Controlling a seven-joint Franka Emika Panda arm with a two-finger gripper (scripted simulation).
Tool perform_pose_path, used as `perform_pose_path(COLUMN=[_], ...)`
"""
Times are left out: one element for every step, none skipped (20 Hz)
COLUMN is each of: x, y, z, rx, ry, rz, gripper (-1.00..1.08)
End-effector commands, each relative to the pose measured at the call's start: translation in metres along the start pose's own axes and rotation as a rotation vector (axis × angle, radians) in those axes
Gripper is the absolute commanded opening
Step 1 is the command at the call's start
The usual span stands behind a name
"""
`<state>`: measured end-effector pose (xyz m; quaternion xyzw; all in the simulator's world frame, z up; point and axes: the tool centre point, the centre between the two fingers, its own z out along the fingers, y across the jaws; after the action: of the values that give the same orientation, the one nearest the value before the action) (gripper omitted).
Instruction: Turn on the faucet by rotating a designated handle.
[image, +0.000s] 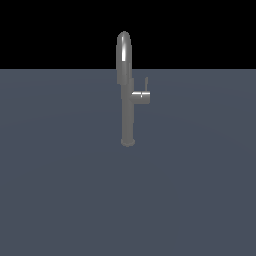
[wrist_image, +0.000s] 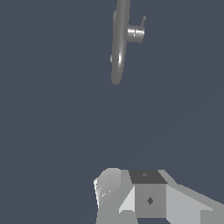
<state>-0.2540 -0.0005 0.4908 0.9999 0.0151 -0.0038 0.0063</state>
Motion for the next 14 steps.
perform_pose_path(x=[0.000, 0.000, 0.000, 0.001, 0.002, 0.003, 0.005, 0.006, 0.008, 0.010, 0.013, 0.016, 0.019, 0.022], y=[0.000, 0.000, 0.000, 0.000, 0.000, -0.001, -0.001, -0.001, -0.001, -0.002, -0.002, -0.003, -0.003, -0.003], z=[0.000, 0.000, 0.000, 0.000, 0.000, 0.000, 0.000, 0.000, 0.000, 0.000, 0.000, 0.000, 0.000, 0.000], rx=[0.000, 0.000, 0.001, 0.003, 0.006, 0.009, 0.013, 0.017, 0.022, 0.028, 0.035, 0.043, 0.051, 0.060], ry=[0.000, 0.000, -0.001, -0.003, -0.005, -0.008, -0.012, -0.016, -0.021, -0.026, -0.033, -0.040, -0.047, -0.056], rz=[0.000, 0.000, 0.001, 0.003, 0.006, 0.009, 0.013, 0.017, 0.022, 0.028, 0.035, 0.043, 0.051, 0.060], gripper=[-1.00, -1.00, -1.00, -1.00, -1.00, -1.00, -1.00, -1.00, -1.00, -1.00, -1.00, -1.00, -1.00, -1.00])
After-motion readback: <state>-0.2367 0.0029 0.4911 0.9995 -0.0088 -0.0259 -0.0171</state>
